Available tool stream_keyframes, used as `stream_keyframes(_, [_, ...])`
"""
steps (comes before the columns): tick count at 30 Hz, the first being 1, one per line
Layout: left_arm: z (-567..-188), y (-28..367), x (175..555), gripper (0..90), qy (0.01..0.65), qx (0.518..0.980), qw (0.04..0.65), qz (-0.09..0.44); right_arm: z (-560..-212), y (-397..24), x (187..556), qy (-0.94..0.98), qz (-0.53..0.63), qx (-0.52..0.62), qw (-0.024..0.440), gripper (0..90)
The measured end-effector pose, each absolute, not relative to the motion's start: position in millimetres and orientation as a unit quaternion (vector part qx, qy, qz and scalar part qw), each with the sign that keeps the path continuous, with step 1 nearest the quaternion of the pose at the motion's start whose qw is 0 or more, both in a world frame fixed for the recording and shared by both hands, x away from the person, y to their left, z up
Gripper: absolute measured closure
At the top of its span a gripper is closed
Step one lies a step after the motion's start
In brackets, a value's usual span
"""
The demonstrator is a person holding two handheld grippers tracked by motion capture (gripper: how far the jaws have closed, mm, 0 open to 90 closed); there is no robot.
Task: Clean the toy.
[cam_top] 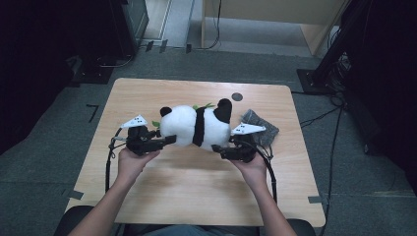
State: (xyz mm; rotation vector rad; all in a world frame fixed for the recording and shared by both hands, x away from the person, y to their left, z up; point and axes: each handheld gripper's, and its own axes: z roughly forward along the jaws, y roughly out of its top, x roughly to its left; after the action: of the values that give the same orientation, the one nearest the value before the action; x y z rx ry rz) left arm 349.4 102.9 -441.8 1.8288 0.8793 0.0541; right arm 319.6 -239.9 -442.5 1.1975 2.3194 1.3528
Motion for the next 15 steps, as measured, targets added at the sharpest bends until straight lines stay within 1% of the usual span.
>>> stream_keyframes(3, [-445.1, 100.5, 347.9, 36.2, 0.359, 0.778, 0.514, 0.034, -439.9, -242.9, 318.2, 0.779, 0.459, 0.416, 0.092, 38.1])
stream_keyframes(8, [-450.5, 98.7, 345.4, 35.6, 0.362, 0.787, 0.498, 0.027, -437.5, -248.4, 316.7, 0.764, 0.467, 0.441, 0.057, 36.9])
stream_keyframes(13, [-451.3, 98.9, 341.1, 35.4, 0.368, 0.789, 0.492, 0.022, -435.5, -248.4, 313.6, 0.761, 0.463, 0.452, 0.048, 35.5])
stream_keyframes(15, [-452.9, 99.5, 340.8, 35.5, 0.382, 0.785, 0.488, 0.007, -434.7, -247.6, 312.5, 0.762, 0.461, 0.451, 0.050, 34.6])
